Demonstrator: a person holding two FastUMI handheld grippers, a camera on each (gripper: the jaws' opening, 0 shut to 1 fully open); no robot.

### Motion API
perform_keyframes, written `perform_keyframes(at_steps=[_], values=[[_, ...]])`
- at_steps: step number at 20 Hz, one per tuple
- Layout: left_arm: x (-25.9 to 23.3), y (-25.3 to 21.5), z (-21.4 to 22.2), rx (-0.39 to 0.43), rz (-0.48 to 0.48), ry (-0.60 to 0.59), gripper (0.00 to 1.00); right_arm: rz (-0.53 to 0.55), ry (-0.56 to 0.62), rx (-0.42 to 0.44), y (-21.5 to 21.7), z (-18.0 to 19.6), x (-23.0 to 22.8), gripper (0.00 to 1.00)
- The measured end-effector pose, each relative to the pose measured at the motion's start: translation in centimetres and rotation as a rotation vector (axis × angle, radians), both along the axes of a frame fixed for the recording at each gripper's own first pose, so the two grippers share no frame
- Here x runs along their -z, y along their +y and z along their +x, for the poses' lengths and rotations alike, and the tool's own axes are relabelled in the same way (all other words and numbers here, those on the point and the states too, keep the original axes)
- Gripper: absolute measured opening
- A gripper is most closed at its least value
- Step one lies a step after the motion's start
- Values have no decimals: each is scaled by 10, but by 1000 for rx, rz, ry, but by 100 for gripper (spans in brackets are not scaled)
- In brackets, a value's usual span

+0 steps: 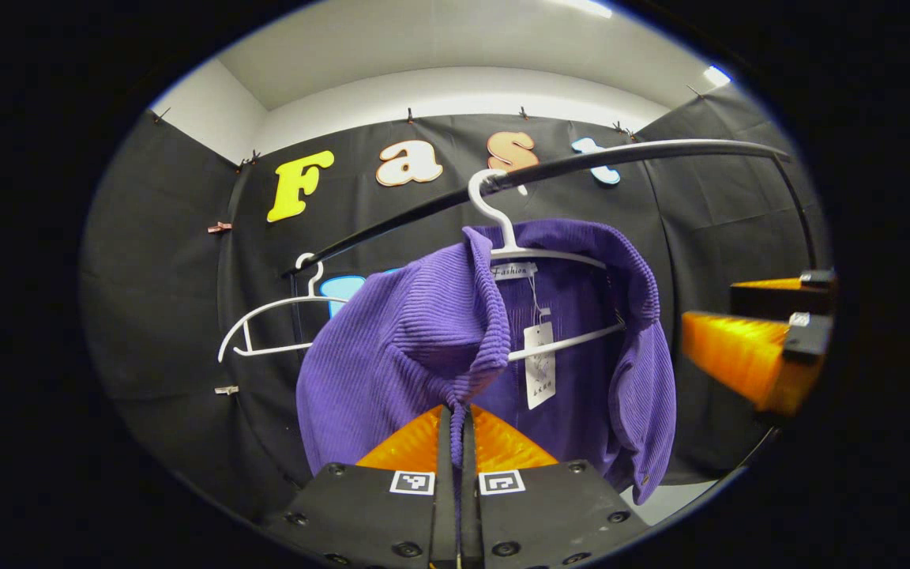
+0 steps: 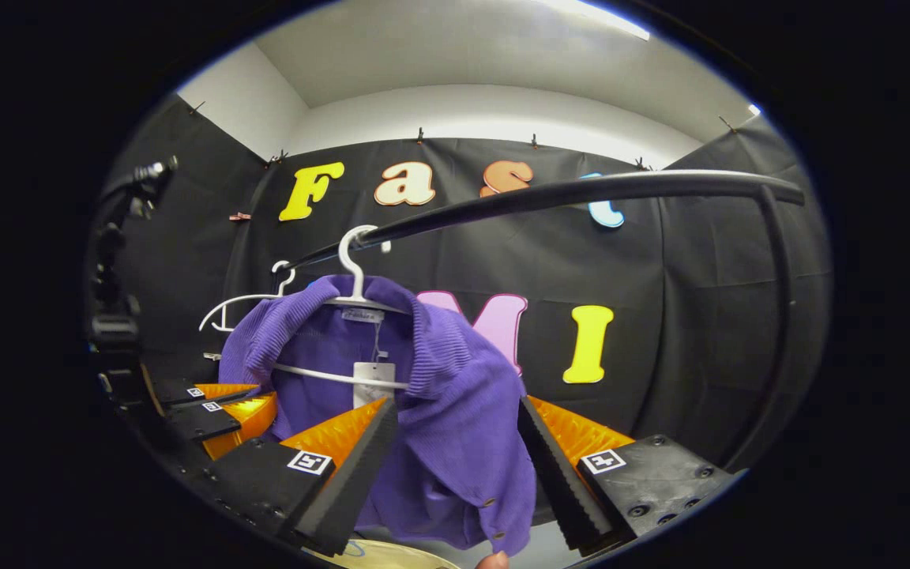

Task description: Grasp the clothes on the hanger with both hands and then place them into the laundry hamper below.

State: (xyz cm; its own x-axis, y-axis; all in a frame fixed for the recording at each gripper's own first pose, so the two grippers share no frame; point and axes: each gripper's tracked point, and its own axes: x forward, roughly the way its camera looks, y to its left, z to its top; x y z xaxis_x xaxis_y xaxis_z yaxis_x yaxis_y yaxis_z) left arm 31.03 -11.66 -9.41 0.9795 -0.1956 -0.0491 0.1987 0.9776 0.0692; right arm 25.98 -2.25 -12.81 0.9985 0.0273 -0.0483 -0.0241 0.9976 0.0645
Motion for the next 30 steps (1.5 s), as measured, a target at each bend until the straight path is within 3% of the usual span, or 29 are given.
perform_keyframes(at_steps=[3, 8, 10, 12, 15, 16, 17, 18, 24, 30], values=[[-7, 13, -9, -6, -31, 11, 6, -4, 1, 7, 17, 24, 8, 98], [-13, 29, -13, -18, -21, -4, 6, -14, 17, 94, 20, 61, 33, 98], [-14, 32, -13, -13, -30, 0, 7, -35, 12, 125, 13, 70, 36, 82], [-14, 34, -12, -4, -41, 5, 6, -28, -6, 96, 18, 72, 35, 63], [-14, 33, -8, 8, -44, 11, 6, 9, -26, 65, 14, 70, 34, 12], [-14, 34, -9, 10, -43, 10, 6, 17, -10, 55, 12, 67, 36, 14], [-15, 34, -8, 11, -39, 7, 6, 9, -10, 58, 6, 57, 36, 1], [-16, 34, -7, 13, -38, 4, 6, -14, -26, 87, -5, 56, 30, 5], [-16, 37, -2, 20, -38, 9, 6, -274, -148, 271, -70, 47, -9, 5], [-25, 42, 5, 27, -35, 1, 7, -424, -257, 428, -118, 68, -46, 5]])
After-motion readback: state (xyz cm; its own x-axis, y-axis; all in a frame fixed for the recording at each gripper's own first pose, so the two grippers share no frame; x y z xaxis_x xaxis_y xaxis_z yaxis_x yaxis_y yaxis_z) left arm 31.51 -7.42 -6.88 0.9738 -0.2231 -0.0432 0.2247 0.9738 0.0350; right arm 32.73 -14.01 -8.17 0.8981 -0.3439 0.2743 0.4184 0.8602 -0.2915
